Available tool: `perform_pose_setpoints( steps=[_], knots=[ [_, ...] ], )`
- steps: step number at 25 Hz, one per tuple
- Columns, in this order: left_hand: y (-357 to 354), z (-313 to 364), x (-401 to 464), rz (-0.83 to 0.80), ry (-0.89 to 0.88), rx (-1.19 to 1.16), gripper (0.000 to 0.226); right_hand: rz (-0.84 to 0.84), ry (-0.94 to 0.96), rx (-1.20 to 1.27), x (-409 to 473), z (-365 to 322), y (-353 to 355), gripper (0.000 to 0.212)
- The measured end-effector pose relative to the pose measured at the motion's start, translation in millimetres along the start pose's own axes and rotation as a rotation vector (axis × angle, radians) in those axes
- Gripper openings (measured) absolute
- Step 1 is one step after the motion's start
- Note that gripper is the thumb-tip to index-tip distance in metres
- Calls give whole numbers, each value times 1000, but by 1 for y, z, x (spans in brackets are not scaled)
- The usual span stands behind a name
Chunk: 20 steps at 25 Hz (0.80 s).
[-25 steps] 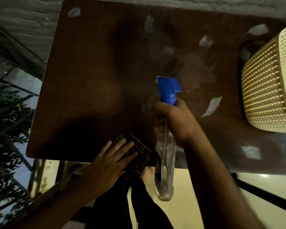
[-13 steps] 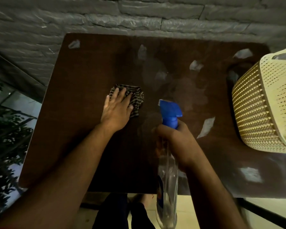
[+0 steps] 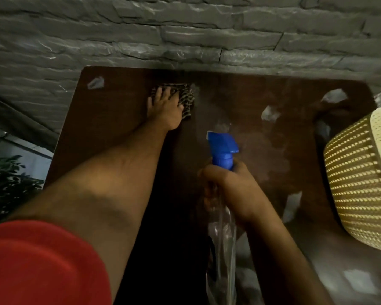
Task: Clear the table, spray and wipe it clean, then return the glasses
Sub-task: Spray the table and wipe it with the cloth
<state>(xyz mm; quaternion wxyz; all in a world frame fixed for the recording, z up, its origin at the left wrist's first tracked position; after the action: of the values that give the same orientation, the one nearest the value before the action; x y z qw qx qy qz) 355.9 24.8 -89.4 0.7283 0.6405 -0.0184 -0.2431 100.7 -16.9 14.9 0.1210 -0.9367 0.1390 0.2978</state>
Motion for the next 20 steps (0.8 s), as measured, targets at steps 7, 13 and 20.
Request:
perform_pose_setpoints(
  steps=[7,13,20],
  knots=[
    [23,7,58,-61,137,35,60,80,-32,23,48,-30,-13,13],
    [28,10,68,-43,119,20,64,194,21,-13,79,-62,-18,12],
    [24,-48,64,34,58,-33,58,262,46,-57,101,-85,-3,9]
  ],
)
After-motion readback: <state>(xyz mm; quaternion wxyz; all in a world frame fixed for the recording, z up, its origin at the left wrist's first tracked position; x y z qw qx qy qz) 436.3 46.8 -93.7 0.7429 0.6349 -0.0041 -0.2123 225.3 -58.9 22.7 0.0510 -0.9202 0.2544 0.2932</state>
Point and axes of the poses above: each hand's wrist, its own x-axis towards the middle knuckle, its own y-axis out of the back of the hand, z = x × y, the point moved 9 cm from there along x, towards the middle knuckle, and after that the axes turned 2 degrees about z, right-handed, at the moved point
